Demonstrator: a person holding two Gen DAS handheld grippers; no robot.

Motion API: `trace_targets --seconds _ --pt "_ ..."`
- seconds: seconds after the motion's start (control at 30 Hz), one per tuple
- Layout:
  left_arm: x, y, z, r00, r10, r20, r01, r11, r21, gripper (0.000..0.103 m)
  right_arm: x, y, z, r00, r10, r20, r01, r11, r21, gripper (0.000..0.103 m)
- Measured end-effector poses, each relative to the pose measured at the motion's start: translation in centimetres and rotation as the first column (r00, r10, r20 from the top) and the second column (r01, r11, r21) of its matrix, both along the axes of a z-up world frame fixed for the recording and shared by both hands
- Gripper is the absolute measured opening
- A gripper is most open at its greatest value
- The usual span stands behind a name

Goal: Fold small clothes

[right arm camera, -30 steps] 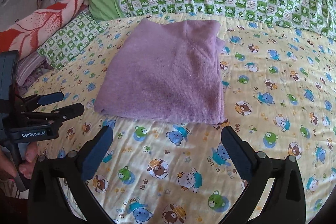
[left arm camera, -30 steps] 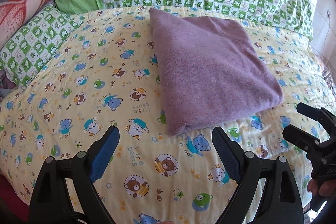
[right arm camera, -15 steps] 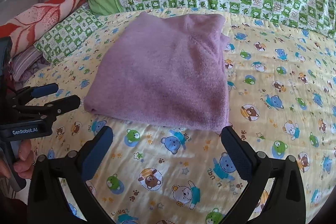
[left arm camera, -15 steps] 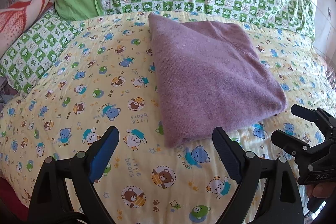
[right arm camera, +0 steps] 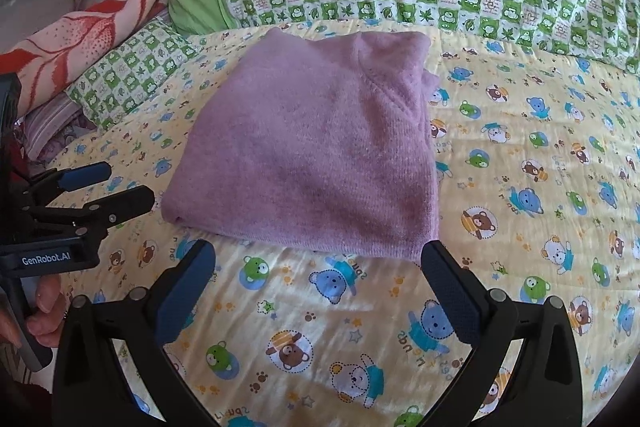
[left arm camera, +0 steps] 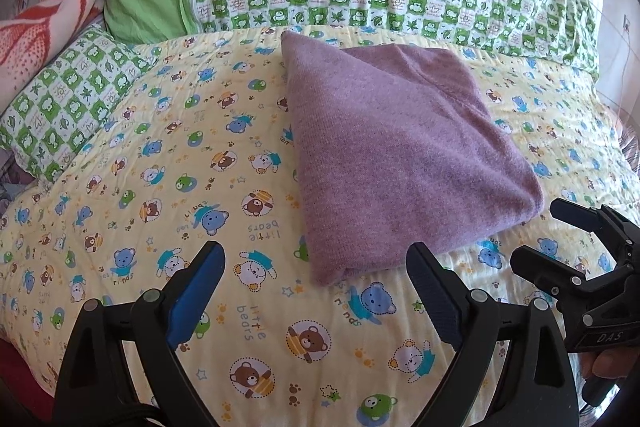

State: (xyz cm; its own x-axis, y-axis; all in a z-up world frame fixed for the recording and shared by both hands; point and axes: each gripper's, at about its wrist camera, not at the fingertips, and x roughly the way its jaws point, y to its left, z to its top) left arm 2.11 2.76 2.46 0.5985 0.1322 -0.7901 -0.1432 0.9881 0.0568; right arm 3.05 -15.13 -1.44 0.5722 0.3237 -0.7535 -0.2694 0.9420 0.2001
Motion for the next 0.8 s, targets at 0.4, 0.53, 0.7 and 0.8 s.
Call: trace_targets --seconds 0.4,0.53,0.7,0.8 --pt "-0.07 0.0 0.05 1.0 0.001 0.0 -0.001 1.0 -0.001 0.093 -0.09 0.05 0.16 1.0 0.001 0.005 -0.001 1.0 0.003 0.103" --pt "-0.08 0.0 0.06 1.0 0.001 0.0 -0.001 1.0 0.0 0.093 -0.2 0.11 0.33 1.0 -0.001 0.008 0.001 1.0 0.004 0.103" --pt "-0.15 -0.05 0.08 1.0 0.002 0.0 -0.002 1.0 0.002 0.093 -0.19 0.08 0.35 1.0 -0.001 0.009 0.001 1.0 0.005 0.103" --pt "-0.22 -0.02 0.1 1.0 0.002 0.0 -0.002 1.0 0.0 0.093 -0.31 0.16 0.5 1.0 -0.002 0.01 0.002 1.0 0.005 0.103"
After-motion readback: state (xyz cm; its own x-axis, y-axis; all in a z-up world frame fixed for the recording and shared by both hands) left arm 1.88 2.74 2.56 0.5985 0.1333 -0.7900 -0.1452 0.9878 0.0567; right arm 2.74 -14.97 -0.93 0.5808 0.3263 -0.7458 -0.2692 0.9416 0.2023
